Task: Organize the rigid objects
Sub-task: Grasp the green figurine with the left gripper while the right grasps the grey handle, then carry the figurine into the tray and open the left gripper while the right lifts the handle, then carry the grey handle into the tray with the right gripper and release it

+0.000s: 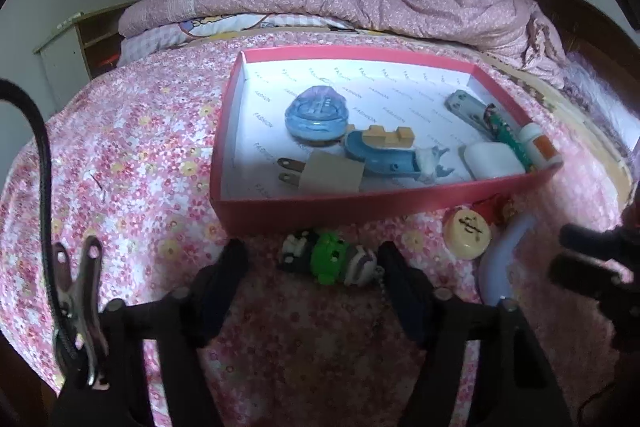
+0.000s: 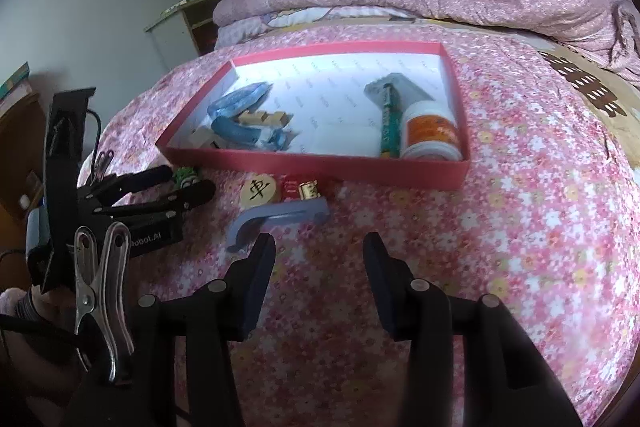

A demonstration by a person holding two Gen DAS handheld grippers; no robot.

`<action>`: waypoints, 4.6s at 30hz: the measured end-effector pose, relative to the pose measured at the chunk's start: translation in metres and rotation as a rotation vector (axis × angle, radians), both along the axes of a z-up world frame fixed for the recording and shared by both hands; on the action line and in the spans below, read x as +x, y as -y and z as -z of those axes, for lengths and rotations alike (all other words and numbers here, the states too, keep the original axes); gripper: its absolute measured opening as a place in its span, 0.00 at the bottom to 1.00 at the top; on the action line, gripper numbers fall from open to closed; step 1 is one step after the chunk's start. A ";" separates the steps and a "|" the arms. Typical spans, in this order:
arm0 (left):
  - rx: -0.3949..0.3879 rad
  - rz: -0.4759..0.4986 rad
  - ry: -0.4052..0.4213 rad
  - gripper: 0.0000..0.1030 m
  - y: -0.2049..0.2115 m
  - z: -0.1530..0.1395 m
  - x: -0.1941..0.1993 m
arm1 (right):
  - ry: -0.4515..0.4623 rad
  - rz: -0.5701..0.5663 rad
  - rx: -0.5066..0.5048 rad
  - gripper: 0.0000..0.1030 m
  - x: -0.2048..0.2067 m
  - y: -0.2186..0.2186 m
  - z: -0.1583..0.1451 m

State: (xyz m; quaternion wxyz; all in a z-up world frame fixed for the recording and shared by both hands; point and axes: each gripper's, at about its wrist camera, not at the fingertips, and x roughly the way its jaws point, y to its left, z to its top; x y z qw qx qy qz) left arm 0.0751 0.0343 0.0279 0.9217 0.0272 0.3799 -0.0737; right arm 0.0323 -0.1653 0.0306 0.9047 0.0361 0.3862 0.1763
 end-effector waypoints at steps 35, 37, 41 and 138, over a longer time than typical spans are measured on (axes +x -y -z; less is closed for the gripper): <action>-0.116 -0.004 -0.010 0.51 -0.023 -0.008 -0.031 | 0.002 -0.031 -0.099 0.72 0.027 -0.049 0.012; -0.115 0.005 -0.009 0.51 -0.021 -0.009 -0.033 | 0.001 -0.037 -0.088 0.72 0.023 -0.045 0.011; -0.107 0.027 0.004 0.51 -0.015 -0.015 -0.038 | 0.019 -0.035 -0.092 0.72 0.012 -0.037 0.008; -0.064 0.005 0.027 0.62 0.026 -0.056 0.036 | 0.045 0.112 -0.003 0.72 0.130 0.019 -0.047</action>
